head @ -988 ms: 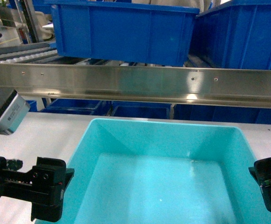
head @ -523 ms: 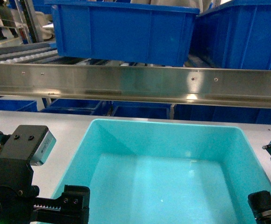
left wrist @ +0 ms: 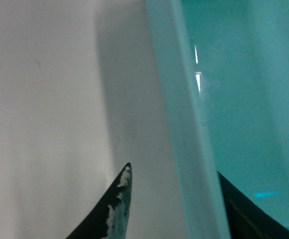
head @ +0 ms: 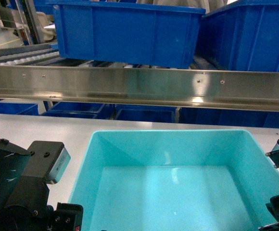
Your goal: Organize blue bins on left shelf correctly
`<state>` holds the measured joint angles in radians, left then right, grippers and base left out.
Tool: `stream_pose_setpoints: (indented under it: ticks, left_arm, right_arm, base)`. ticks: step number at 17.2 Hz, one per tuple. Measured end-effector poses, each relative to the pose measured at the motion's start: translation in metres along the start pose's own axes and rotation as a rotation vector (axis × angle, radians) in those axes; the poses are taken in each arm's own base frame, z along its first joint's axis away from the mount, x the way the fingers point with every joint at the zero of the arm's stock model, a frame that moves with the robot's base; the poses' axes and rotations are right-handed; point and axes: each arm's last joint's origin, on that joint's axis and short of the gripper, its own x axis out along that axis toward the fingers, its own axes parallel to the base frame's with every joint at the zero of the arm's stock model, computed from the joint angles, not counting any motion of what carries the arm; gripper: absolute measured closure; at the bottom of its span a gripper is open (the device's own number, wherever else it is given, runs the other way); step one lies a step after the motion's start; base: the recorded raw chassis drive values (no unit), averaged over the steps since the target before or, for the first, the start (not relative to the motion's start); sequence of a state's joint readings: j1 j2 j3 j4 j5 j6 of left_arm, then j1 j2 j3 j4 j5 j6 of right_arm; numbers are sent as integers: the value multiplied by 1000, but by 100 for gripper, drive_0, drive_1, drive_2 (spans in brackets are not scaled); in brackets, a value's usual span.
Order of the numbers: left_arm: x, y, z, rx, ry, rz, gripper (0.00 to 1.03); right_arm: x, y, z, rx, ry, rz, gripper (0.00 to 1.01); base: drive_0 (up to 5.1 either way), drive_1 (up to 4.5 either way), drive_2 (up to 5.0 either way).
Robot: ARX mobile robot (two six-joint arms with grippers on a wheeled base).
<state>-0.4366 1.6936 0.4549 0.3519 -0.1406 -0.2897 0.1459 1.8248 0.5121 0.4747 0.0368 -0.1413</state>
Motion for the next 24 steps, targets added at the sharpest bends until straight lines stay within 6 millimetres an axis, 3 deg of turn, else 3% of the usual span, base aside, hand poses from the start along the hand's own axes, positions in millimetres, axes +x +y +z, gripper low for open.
stream_pose_setpoints:
  ticks: [2,4,8,12,17,21,24]
  left_arm:
    - [0,-3,2,-9,-5,-17,89]
    - [-2,-4,2,-46,-9,-16,101]
    - [-21,-1,7,-24,-58,-17,101]
    - [-70,2,46,12,-278,-35,101]
    - [-99,0,68,39,-390,-40,101]
    - [-146,-6,90,73,-552,-54,101]
    - [-154,-6,92,84,-585,-55,101]
  right_arm:
    - [0,1,-1,41,-9,35,84]
    - [-1,3,-5,128,-25,51,93]
    - [-16,4,-2,163,-62,57,94]
    - [-64,-3,38,186,-284,54,94]
    - [-92,-11,59,201,-394,57,94]
    - [-138,-19,78,204,-574,55,94]
    - [-153,-21,81,190,-636,50,94]
  base:
    - [0,0,0]
    - [0,0,0]
    - [0,0,0]
    - [0,0,0]
    - [0,0,0]
    - [0,0,0]
    - [0,0,0]
